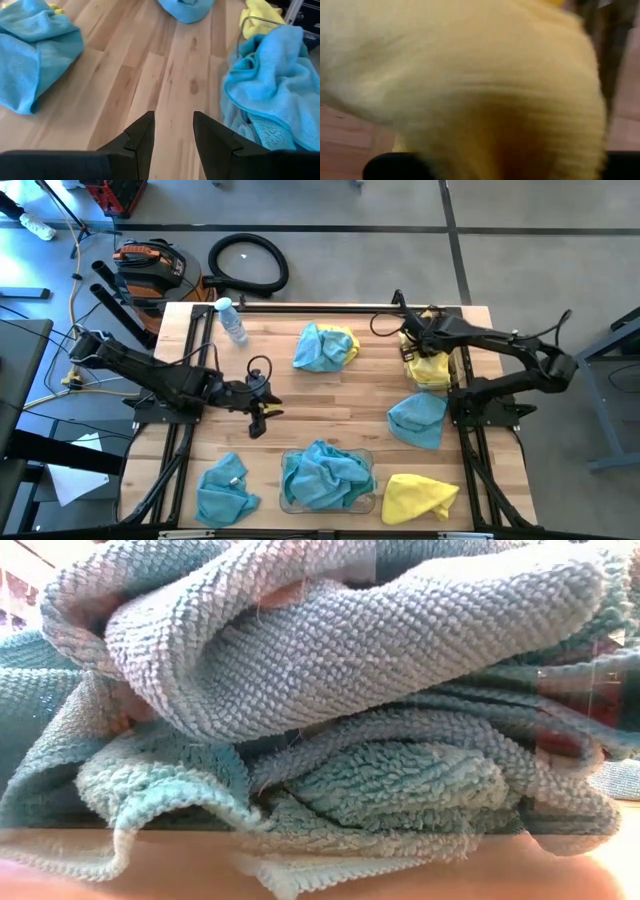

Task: Sort microfiber towel by color & place in baskets
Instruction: Put the yellow microfiber towel into the top transparent bin

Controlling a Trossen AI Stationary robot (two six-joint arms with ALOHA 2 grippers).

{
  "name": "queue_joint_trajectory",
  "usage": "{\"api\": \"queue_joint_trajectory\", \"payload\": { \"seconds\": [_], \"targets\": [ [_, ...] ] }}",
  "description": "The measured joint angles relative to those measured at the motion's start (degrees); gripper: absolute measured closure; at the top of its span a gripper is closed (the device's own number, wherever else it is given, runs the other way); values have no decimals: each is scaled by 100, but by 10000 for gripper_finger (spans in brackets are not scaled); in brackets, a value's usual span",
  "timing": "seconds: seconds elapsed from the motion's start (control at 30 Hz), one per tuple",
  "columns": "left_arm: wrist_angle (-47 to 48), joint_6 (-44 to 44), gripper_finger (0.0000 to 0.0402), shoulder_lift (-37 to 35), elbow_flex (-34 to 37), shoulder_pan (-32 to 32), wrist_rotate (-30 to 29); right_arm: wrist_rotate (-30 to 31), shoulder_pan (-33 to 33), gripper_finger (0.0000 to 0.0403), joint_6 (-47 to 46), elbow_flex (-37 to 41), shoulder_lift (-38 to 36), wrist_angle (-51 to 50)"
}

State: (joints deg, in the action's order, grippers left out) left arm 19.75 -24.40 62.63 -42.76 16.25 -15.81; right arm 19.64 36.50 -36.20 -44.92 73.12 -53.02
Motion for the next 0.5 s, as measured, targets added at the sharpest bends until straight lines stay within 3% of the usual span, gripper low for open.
{"api": "queue_joint_trajectory", "payload": {
  "seconds": [0.23,0.5],
  "targets": [
    [2,-2,277,0,0,188,-178,-305,299,391,17,1144,-33,1758],
    [7,-49,277,0,0,370,-431,-385,329,350,-93,1242,-83,1836]
  ]
}}
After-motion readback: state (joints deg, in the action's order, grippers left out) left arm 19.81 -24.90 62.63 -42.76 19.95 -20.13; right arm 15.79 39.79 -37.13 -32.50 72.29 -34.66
